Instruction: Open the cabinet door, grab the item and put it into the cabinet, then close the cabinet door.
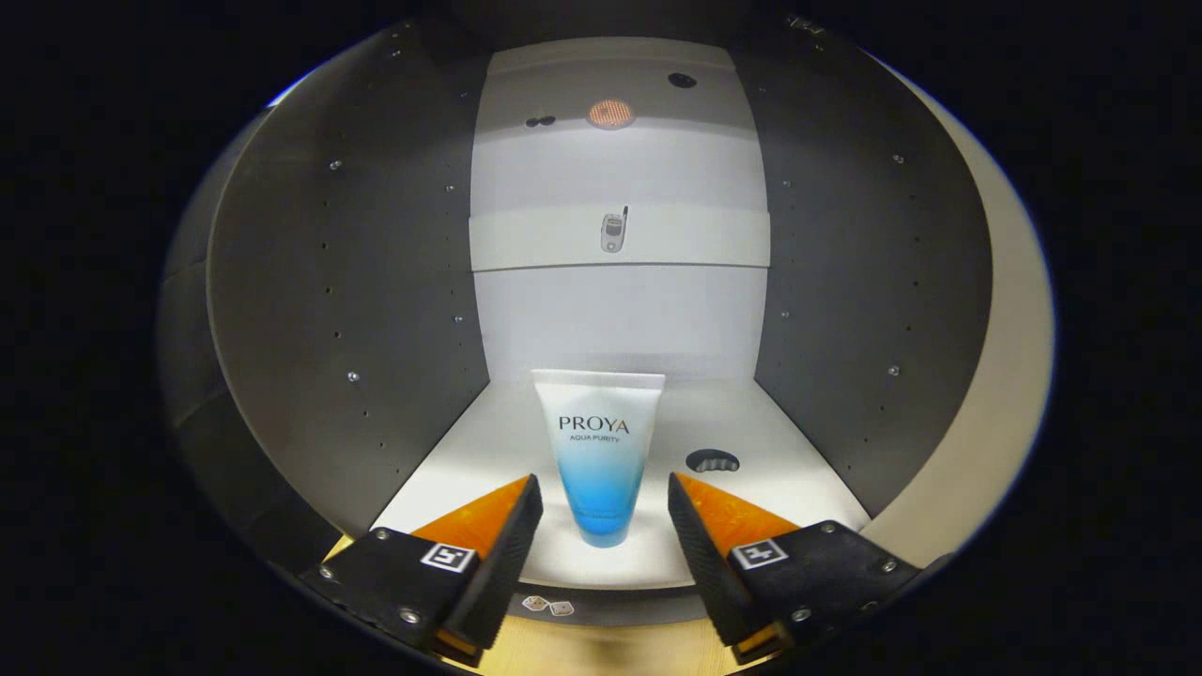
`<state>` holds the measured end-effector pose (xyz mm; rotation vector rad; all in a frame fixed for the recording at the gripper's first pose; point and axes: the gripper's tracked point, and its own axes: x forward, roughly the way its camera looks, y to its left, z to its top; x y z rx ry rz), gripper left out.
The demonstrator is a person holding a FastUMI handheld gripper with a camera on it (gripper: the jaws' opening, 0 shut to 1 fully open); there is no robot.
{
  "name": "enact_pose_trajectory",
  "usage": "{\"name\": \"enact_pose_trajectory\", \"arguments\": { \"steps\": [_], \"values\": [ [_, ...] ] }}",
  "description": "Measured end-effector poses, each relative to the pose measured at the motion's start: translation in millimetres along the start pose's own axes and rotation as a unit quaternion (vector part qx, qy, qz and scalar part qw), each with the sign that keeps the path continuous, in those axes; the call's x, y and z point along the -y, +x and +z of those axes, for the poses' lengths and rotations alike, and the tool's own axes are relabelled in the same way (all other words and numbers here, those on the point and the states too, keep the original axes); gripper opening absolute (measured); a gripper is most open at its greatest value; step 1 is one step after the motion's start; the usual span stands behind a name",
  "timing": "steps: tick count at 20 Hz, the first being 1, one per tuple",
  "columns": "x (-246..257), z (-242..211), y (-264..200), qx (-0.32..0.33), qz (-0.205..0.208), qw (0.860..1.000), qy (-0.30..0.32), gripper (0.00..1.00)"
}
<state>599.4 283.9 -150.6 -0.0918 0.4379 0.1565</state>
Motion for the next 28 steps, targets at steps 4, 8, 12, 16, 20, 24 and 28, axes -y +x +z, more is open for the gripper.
{"name": "enact_pose_trajectory", "arguments": {
  "steps": [4,8,12,16,20,24,28],
  "values": [
    [-1.6,0.0,-23.7,0.015,-0.002,1.0,-0.002,0.94],
    [-7.6,5.1,-59.1,0.051,-0.003,0.999,-0.019,0.94],
    [-23.6,9.8,-104.9,0.092,0.012,0.995,-0.029,0.94],
    [-33.6,10.9,-153.0,0.135,0.018,0.99,-0.028,0.94],
    [-45.8,-7.7,-191.2,0.162,0.023,0.986,-0.026,0.94],
    [-49.5,-34.8,-225.3,0.159,0.025,0.986,-0.032,0.94],
    [-50.3,-53.0,-259.8,0.163,0.03,0.985,-0.036,0.94]
  ]
}}
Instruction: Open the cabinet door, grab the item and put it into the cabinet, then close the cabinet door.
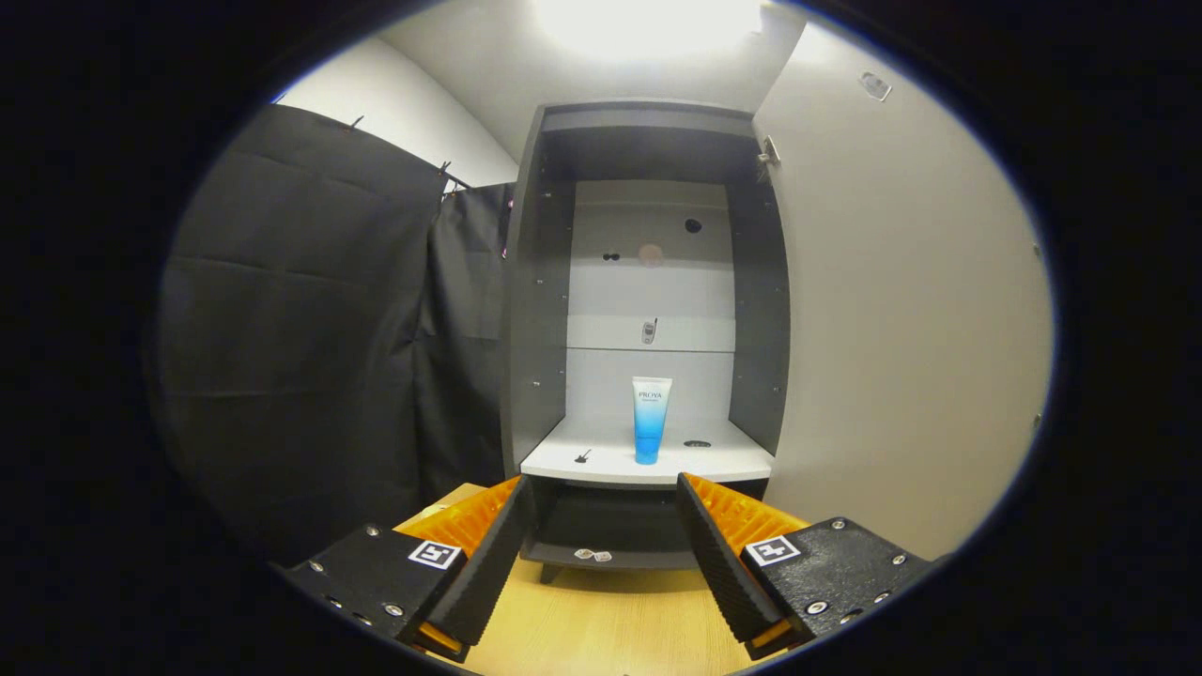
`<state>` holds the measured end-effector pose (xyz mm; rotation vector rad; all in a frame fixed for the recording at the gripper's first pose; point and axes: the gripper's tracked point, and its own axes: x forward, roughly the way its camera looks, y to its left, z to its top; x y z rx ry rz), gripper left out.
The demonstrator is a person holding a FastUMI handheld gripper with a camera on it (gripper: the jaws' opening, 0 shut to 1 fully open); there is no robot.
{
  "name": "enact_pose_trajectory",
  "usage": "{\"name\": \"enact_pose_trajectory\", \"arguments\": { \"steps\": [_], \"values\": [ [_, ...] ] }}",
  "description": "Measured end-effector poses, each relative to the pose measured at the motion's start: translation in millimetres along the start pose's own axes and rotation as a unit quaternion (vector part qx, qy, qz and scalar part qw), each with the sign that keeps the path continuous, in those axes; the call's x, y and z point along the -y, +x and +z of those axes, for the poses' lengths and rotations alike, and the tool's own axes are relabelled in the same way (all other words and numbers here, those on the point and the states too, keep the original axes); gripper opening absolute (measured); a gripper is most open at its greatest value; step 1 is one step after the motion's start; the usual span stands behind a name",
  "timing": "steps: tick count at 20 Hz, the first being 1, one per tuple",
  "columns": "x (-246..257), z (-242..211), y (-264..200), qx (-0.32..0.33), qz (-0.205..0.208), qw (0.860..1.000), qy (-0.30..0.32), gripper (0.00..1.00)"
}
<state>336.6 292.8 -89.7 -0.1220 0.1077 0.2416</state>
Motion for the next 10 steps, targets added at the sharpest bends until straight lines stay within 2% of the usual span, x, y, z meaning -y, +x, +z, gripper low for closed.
{"name": "enact_pose_trajectory", "arguments": {
  "steps": [10],
  "values": [
    [-0.2,-27.1,-84.8,0.006,0.005,1.0,0.024,0.94]
  ]
}}
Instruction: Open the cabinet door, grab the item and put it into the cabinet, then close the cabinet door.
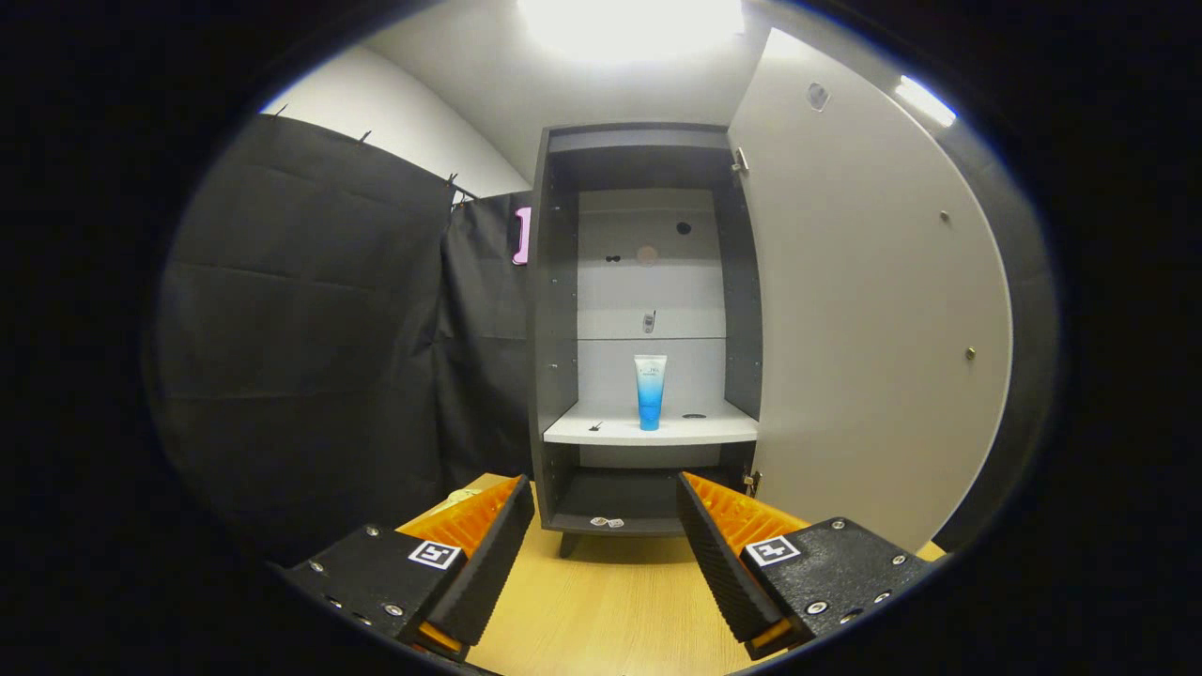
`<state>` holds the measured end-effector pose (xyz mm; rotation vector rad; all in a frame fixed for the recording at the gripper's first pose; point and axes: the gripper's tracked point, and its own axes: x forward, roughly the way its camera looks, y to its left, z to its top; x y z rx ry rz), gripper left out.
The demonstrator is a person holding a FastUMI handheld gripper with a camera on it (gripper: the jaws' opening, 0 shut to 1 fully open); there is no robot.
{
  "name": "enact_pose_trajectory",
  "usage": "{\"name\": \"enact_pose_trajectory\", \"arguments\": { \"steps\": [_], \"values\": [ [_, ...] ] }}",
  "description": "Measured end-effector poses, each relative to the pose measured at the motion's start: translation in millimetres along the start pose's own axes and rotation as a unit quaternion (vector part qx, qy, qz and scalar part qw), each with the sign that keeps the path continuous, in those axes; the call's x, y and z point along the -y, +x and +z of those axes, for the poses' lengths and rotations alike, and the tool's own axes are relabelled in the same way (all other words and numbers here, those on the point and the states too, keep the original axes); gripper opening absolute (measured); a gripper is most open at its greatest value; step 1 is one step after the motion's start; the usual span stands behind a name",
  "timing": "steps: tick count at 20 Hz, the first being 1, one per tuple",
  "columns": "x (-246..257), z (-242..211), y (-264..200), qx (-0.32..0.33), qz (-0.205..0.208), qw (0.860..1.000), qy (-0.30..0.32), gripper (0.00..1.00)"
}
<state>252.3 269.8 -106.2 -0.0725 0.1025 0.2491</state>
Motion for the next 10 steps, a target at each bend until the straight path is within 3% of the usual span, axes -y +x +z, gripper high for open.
{"name": "enact_pose_trajectory", "arguments": {
  "steps": [10],
  "values": [
    [68.1,27.0,-71.6,0.02,-0.042,0.999,-0.007,0.94]
  ]
}}
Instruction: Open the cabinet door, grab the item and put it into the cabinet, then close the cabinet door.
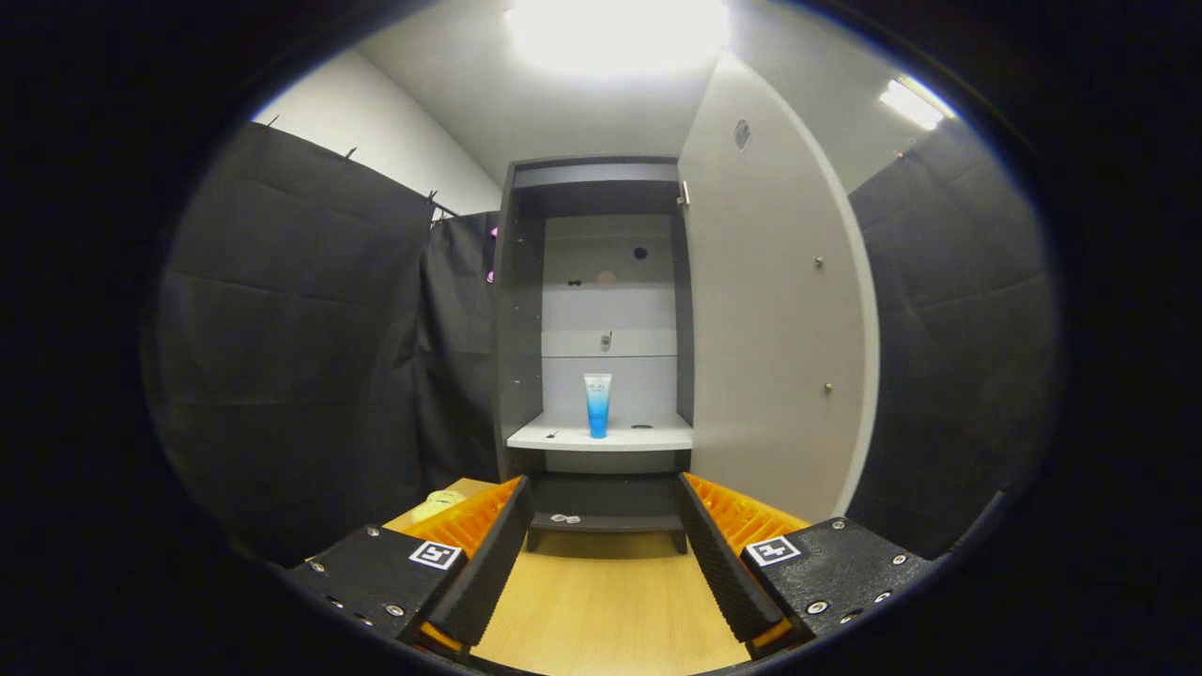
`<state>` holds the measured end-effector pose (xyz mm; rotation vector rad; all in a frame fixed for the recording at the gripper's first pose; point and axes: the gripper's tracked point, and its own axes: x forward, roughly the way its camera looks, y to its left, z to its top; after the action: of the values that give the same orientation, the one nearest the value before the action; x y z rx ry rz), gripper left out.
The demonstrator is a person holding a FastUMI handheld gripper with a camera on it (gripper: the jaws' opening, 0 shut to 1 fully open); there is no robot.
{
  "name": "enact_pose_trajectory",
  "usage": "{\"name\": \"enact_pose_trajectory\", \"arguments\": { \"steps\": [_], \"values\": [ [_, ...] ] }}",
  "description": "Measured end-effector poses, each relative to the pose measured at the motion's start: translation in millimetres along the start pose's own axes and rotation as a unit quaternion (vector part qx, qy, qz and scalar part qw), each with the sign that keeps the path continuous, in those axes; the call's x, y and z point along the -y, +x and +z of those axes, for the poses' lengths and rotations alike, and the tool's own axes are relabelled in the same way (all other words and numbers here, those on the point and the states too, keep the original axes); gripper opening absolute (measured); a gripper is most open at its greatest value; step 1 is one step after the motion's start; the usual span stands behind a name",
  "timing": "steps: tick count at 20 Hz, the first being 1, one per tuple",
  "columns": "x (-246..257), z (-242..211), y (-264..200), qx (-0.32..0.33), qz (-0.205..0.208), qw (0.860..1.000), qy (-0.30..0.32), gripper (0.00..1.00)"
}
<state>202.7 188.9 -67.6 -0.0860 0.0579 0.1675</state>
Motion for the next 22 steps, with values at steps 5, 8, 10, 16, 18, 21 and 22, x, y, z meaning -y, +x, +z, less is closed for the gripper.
{"name": "enact_pose_trajectory", "arguments": {
  "steps": [5,8,10,16,18,21,22],
  "values": [
    [59.1,19.3,-25.9,0.019,-0.054,0.998,-0.003,0.94],
    [98.0,33.7,-36.1,0.02,-0.095,0.995,0.002,0.94],
    [123.8,44.7,-39.2,0.027,-0.122,0.992,0.005,0.94],
    [200.0,61.8,-40.4,0.027,-0.205,0.978,0.021,0.94],
    [224.1,62.9,-31.9,0.017,-0.231,0.972,0.033,0.94],
    [249.7,67.8,-15.2,0.014,-0.256,0.966,0.039,0.93],
    [255.8,69.7,-9.7,0.014,-0.263,0.964,0.033,0.93]
  ]
}}
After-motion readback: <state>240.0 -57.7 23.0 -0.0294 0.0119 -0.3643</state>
